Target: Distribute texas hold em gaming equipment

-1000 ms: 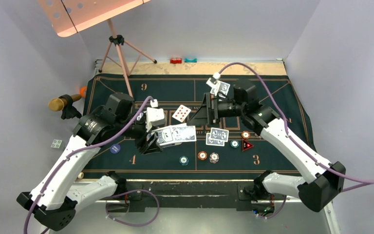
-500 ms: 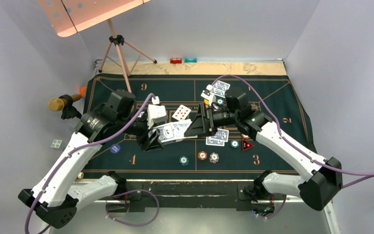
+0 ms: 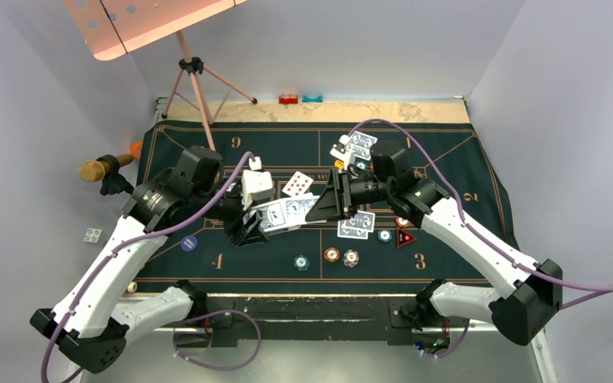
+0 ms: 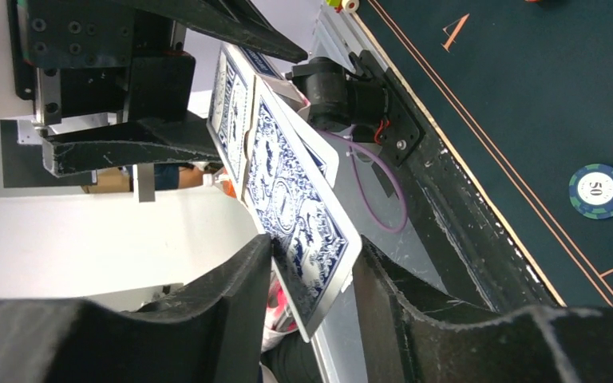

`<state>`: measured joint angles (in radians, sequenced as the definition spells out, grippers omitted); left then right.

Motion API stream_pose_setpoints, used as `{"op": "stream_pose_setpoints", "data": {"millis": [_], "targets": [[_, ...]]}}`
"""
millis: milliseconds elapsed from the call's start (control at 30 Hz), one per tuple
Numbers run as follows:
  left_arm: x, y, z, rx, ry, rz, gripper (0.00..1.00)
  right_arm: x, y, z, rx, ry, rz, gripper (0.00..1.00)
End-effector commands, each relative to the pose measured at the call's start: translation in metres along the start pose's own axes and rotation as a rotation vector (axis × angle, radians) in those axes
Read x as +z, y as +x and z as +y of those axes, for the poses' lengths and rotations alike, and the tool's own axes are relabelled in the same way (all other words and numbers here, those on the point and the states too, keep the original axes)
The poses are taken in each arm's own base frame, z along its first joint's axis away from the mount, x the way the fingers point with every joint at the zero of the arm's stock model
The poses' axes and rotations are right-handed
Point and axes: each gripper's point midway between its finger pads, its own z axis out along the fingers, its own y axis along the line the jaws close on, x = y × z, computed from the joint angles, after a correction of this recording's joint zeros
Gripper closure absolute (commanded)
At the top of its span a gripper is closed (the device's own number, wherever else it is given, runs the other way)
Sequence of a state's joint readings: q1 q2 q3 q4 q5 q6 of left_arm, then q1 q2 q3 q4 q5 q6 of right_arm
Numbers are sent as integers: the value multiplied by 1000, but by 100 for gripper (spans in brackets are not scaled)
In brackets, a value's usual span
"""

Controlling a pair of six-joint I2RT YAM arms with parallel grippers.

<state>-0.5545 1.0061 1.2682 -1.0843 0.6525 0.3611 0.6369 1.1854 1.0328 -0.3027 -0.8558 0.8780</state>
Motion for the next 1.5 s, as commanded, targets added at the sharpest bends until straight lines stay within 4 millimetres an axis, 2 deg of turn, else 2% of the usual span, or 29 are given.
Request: {"op": "stream_pose_setpoints", "data": {"millis": [0, 200, 633, 733, 900, 1200, 1267, 1400, 1467], "targets": [[-7, -22, 2, 61, -14, -74, 100, -11, -1, 24, -57, -30, -11, 57], [-8, -20, 1, 61, -16, -75, 100, -19, -5, 26, -76, 8, -31, 65], [-10, -20, -2, 64, -13, -79, 100, -30, -10, 19, -112, 105, -31, 69], [-10, -20, -2, 62, -13, -78, 100, -33, -11, 17, -118, 122, -33, 74], [-9, -19, -2, 60, -10, -78, 100, -39, -14, 24, -141, 116, -45, 86], [-9, -19, -2, 59, -10, -79, 100, -45, -11, 33, -159, 92, -23, 96], [-9, -19, -1, 58, -10, -78, 100, -44, -9, 33, -160, 82, -15, 95], [-9, -20, -2, 58, -7, -79, 100, -44, -6, 29, -159, 89, 0, 83], [-9, -20, -2, 59, -7, -80, 100, -43, -6, 28, -160, 94, -2, 81]]}}
